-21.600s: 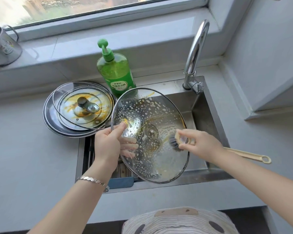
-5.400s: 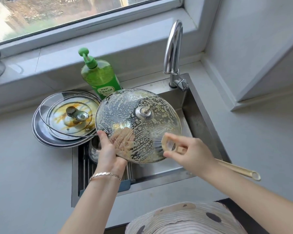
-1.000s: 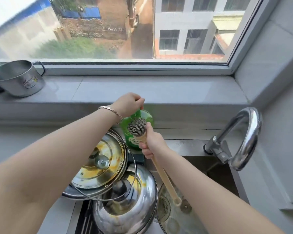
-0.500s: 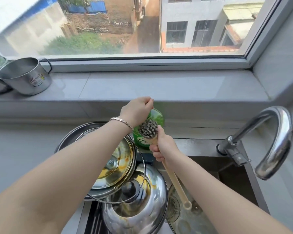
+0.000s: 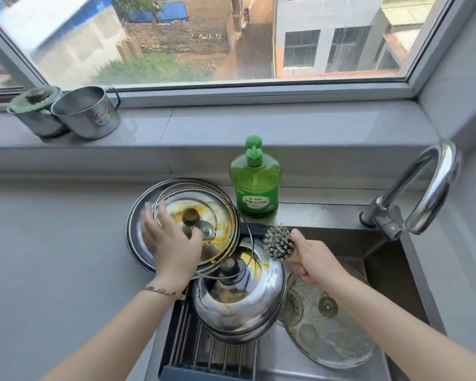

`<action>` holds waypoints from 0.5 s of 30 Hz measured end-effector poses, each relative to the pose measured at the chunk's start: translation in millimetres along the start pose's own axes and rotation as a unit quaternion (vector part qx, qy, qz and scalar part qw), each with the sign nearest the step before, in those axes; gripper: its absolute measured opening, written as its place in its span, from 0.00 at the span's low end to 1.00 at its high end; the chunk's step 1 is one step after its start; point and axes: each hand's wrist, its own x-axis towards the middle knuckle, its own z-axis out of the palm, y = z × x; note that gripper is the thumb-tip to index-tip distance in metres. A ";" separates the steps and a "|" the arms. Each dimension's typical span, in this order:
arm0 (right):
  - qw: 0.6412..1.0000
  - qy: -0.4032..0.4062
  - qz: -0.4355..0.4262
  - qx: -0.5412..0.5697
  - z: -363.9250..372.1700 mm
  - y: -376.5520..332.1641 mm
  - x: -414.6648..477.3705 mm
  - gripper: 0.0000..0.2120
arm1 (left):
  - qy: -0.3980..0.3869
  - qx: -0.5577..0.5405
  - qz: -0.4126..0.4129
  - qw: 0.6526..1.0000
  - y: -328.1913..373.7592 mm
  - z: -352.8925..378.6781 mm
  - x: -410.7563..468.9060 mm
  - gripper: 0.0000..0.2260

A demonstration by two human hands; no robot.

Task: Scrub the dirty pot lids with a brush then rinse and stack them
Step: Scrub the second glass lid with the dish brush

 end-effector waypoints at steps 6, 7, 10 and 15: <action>0.999 0.008 0.015 -0.034 -0.2 19.8 -17.7 0.24 | -0.180 -0.336 -0.300 0.874 -39.1 10.8 -5.4 0.26; 0.999 0.011 0.012 -0.044 -1.2 21.1 -20.9 0.24 | -0.202 -0.391 -0.310 0.842 -38.9 12.5 -4.7 0.26; 0.996 0.013 -0.010 -0.083 -6.2 25.7 -29.0 0.23 | -0.202 -0.441 -0.295 0.823 -37.2 13.5 -5.1 0.34; 0.993 0.024 -0.051 -0.103 -14.4 25.1 -41.6 0.24 | -0.176 -0.494 -0.281 0.804 -41.6 4.6 -18.7 0.34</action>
